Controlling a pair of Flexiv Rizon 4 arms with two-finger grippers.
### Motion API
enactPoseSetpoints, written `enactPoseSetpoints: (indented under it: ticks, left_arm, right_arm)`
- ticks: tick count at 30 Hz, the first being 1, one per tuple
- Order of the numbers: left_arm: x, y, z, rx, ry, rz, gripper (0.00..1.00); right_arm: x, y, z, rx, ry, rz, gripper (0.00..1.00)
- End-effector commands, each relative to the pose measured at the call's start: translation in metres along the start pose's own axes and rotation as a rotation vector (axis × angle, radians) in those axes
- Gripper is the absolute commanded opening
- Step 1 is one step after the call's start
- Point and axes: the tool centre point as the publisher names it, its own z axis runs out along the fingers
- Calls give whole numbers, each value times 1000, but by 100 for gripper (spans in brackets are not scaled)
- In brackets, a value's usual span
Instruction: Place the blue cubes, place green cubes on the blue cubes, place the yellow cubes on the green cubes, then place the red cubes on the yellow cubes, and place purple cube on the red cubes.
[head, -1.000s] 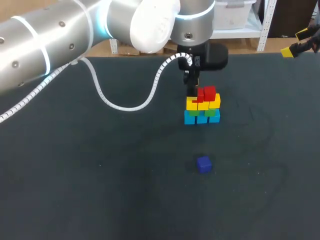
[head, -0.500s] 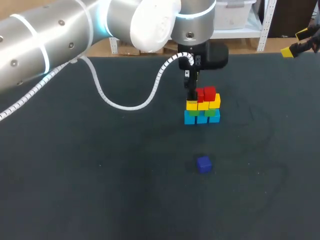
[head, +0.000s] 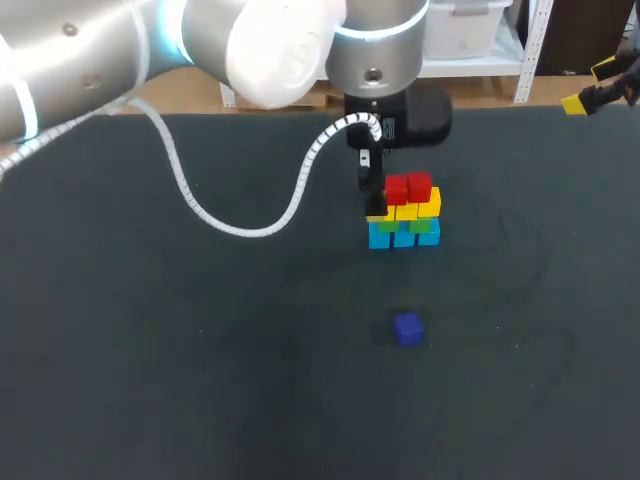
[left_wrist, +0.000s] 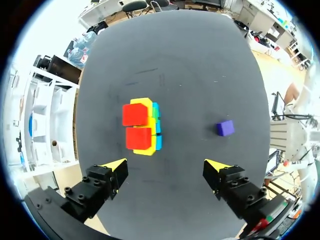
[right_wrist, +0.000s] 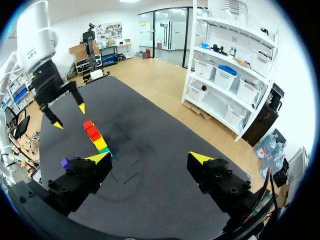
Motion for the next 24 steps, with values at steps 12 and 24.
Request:
enactPoseSetpoints:
  ticks: [12, 24]
  left_arm:
    - [-9, -81, 32, 98, -120, 61, 100]
    - [-22, -100, 81, 228, -189, 10, 100]
  right_arm:
    - [0, -1, 1, -5, -3, -1, 100]
    - [0, -1, 1, -5, -3, -1, 100]
